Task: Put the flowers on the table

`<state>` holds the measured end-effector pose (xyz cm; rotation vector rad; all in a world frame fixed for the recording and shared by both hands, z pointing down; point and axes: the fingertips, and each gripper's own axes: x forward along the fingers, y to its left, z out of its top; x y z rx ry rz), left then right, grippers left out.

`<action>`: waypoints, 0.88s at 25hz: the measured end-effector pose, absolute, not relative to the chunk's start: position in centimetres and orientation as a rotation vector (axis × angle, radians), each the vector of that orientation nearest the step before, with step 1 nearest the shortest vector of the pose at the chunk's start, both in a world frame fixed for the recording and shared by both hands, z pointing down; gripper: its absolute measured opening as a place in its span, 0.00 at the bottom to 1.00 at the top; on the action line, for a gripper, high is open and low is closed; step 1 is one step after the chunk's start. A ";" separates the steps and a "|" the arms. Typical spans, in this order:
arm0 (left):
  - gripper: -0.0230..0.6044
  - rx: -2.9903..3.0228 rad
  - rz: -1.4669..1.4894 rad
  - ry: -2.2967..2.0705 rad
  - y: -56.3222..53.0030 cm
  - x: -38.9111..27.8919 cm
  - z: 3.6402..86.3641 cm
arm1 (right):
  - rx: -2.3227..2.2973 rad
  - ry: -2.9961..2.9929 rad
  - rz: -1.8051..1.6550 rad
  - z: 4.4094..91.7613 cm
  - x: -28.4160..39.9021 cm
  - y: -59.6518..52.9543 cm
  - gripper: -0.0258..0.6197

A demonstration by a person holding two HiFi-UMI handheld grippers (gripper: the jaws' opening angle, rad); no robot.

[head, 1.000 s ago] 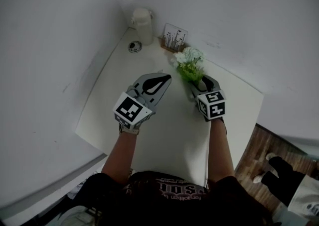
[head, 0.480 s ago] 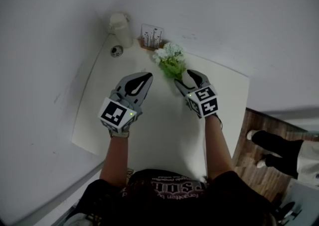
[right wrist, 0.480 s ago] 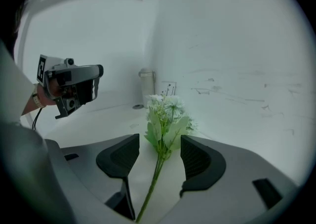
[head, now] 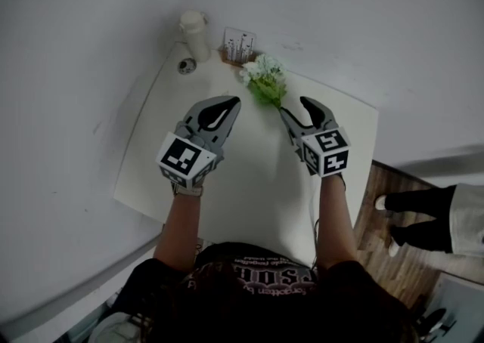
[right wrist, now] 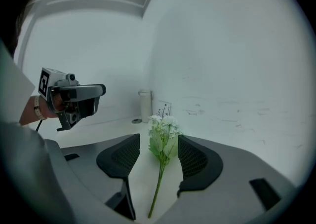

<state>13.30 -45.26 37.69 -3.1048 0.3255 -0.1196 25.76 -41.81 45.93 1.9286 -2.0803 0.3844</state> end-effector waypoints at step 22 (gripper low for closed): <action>0.04 -3.084 -0.064 0.321 -37.9 10.5 34.7 | 2.167 -2.067 0.083 36.8 23.0 -32.3 0.09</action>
